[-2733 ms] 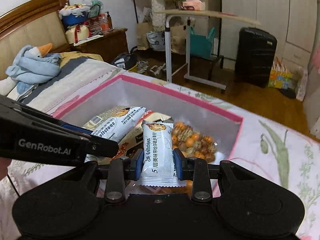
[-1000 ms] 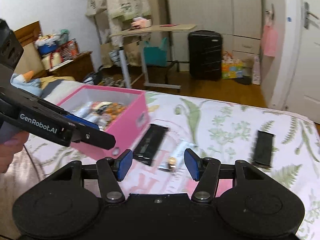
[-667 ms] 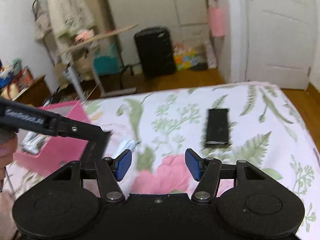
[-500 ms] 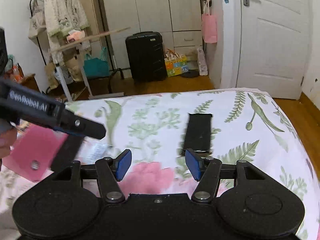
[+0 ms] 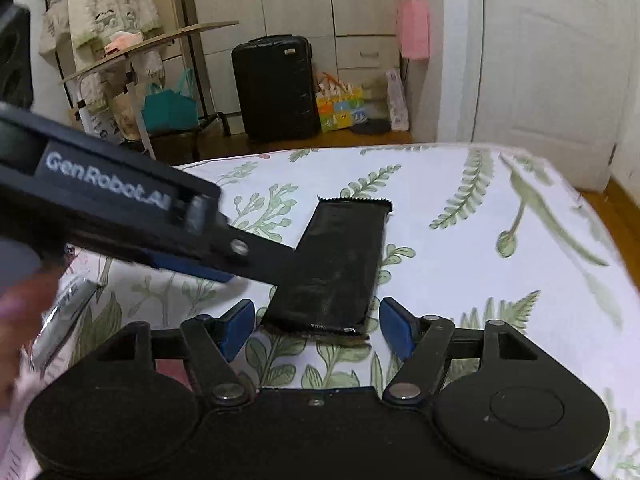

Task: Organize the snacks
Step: 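Grasp a black bar packet with the left gripper while the right gripper grasps another, then carry both black bar packets into the pink box and open both grippers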

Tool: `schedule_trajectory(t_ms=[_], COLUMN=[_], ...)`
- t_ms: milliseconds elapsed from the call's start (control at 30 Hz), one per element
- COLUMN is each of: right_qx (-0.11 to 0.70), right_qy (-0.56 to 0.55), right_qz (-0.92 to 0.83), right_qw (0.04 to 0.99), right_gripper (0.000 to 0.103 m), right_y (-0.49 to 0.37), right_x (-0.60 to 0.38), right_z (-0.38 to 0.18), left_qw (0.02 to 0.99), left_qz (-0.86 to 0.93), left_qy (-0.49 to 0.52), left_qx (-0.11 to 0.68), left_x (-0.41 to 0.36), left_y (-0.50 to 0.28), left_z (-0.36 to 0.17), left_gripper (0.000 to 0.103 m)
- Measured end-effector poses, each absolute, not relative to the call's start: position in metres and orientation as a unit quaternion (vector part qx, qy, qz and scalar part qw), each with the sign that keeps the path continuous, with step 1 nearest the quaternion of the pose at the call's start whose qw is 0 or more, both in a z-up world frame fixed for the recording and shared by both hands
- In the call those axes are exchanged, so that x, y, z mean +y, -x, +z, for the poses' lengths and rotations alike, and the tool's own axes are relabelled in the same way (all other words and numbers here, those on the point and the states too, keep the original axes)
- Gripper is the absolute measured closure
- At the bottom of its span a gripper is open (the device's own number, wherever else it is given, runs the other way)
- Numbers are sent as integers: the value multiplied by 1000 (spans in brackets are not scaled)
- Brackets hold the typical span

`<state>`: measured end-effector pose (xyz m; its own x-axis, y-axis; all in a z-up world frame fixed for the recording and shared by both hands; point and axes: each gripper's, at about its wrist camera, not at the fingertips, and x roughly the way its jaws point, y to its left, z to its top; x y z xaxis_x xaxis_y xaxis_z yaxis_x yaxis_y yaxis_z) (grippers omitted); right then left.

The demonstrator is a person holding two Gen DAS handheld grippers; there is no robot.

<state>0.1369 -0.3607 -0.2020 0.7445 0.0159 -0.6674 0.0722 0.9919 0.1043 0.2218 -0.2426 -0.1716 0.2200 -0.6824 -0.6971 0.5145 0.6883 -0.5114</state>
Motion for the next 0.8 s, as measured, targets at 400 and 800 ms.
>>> schedule_trajectory(t_ms=[400,800], right_qx=[366,392], right_qy=[-40,-30], right_qz=[-12,39], right_qw=[930,919], right_gripper=[40,41], right_y=[-134,-93], right_x=[-343,-291], right_z=[-195,-164], left_qw=[760,753], left_qz=[-390,-360], left_qy=[66,33], left_qx=[515,549], left_x=[-256,-199], left_y=[-217,-168], left_z=[-175,-145], left_gripper=[57,61])
